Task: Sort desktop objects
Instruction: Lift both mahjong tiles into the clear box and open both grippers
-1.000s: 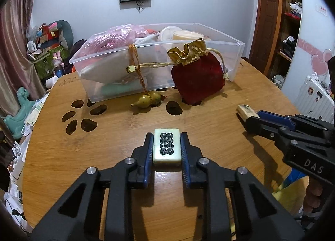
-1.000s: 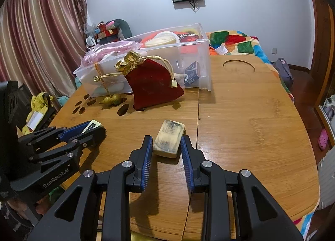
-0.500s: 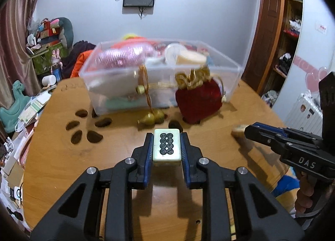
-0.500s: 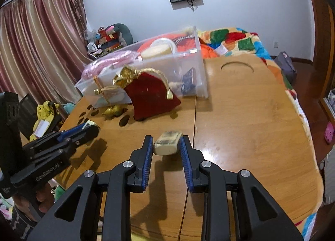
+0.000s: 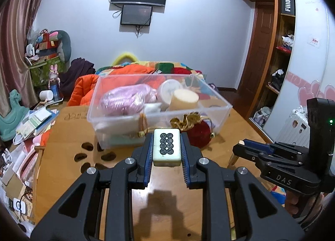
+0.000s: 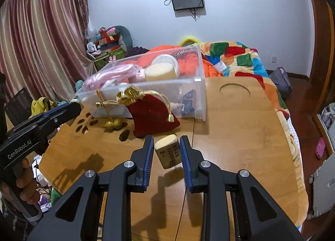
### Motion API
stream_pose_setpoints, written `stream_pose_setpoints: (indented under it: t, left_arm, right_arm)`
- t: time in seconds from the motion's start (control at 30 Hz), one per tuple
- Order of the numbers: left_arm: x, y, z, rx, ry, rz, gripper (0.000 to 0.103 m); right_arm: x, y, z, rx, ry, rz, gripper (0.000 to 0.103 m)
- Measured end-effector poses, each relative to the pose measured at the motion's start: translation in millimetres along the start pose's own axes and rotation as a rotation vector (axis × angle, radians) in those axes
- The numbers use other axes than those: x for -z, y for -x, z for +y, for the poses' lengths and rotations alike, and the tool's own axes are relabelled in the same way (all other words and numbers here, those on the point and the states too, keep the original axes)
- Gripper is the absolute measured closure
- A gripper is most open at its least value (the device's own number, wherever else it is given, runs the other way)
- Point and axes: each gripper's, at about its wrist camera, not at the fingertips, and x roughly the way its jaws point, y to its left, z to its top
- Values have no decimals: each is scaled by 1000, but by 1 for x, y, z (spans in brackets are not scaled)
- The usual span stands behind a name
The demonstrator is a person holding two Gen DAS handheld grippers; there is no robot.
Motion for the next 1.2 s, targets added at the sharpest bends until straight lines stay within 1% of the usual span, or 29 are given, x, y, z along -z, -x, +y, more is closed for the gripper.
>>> stream_pose_setpoints:
  t: [0.27,0.5,0.83,1.07,1.2]
  left_arm:
    - [-21,-3,2,-4,-11,-27,79]
    - [-40,-15,1,-2,-30,-42,79]
    - [-60,-44,-3,19,-50,-39,79]
    - [-64,-74,-4,28,-58,5,79]
    - [-64,-88,-3,37,-56,35,79]
  right_arm:
    - [-32,14,7,12,42,-67,80]
    - [-58,15,9,7,59,-103,80]
    - [-84,-3,-6,12,31,-103,80]
    - [-96,-25,-12,24,24,-81,80]
    - [-94,-36,-14,20,25,-59,80]
